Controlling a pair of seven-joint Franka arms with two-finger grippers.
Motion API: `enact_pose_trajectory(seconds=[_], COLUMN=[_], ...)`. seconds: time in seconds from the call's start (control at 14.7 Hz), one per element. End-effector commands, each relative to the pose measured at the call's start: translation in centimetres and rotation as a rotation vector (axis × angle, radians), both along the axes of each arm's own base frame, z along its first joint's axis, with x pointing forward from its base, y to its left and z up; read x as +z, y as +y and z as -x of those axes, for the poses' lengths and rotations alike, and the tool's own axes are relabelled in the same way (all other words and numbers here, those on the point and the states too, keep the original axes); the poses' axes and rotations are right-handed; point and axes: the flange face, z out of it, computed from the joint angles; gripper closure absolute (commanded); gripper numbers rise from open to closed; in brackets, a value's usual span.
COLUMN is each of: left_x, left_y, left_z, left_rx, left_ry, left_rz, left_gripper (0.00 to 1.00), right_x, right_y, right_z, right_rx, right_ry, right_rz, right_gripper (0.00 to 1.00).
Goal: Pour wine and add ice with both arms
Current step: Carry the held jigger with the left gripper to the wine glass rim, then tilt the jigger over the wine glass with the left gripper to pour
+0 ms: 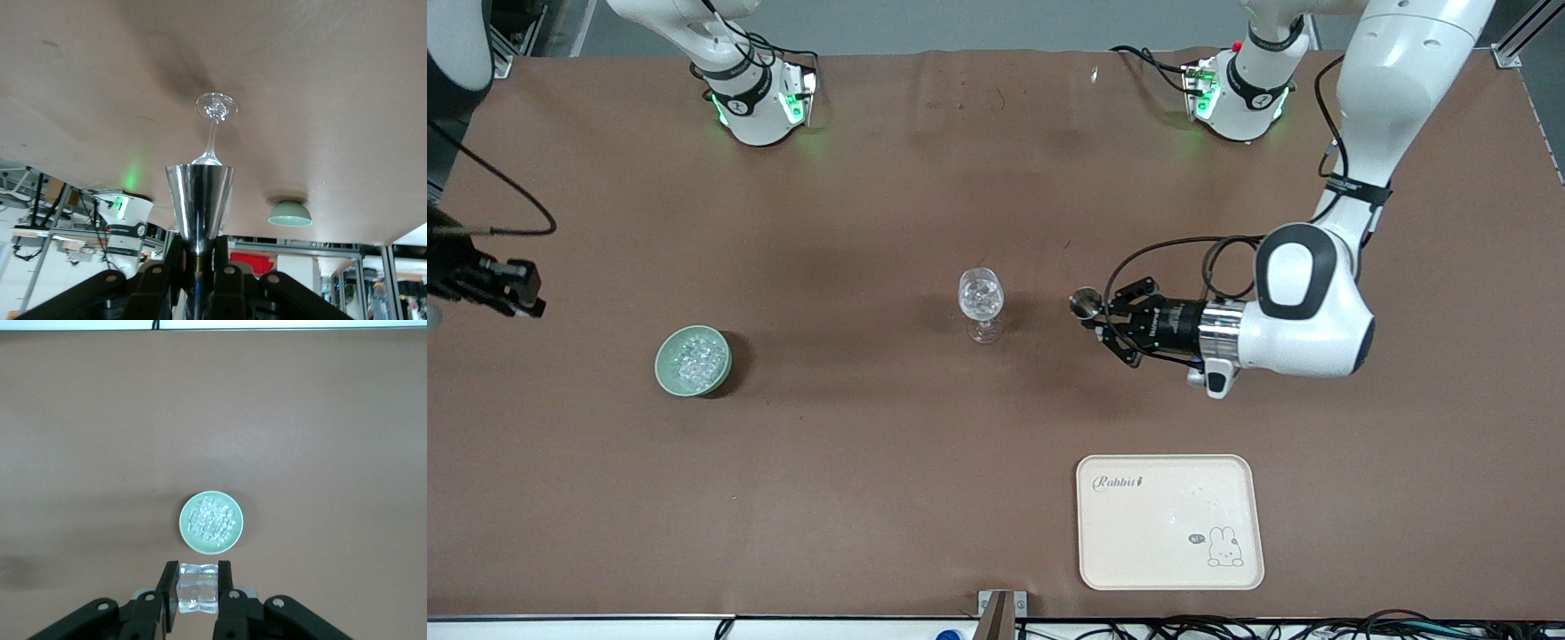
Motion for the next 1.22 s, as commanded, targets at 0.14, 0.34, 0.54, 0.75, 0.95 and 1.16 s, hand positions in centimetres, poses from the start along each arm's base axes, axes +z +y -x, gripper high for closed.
enact_pose_trajectory(seconds=[0.14, 0.34, 0.54, 0.75, 0.95, 1.16], left_x=[1.8, 2.0, 2.1, 2.6, 2.9, 3.5], left_y=[-6.2, -8.1, -9.8, -11.1, -12.7, -13.7], left_z=[3.1, 4.0, 5.1, 5.6, 6.5, 7.0], left_rx=[0.018, 0.024, 0.008, 0.014, 0.002, 0.002], left_ry=[-0.021, -0.02, -0.038, -0.071, -0.082, -0.104], left_rz=[-0.106, -0.199, -0.271, -0.336, -0.389, -0.438], left_gripper=[1.0, 1.0, 1.0, 1.0, 1.0, 1.0], right_x=[0.9, 1.4, 1.4, 1.4, 1.5, 1.6], right_y=[0.2, 0.8, 0.8, 0.9, 0.6, 0.6], right_z=[3.6, 4.2, 4.2, 4.2, 4.1, 4.1], right_rx=[0.014, 0.024, 0.025, 0.025, 0.019, 0.015], right_ry=[0.006, 0.006, 0.011, 0.009, 0.006, 0.005], right_rz=[0.005, 0.004, 0.005, 0.003, -0.002, -0.031], right_gripper=[1.0, 1.0, 1.0, 1.0, 1.0, 1.0])
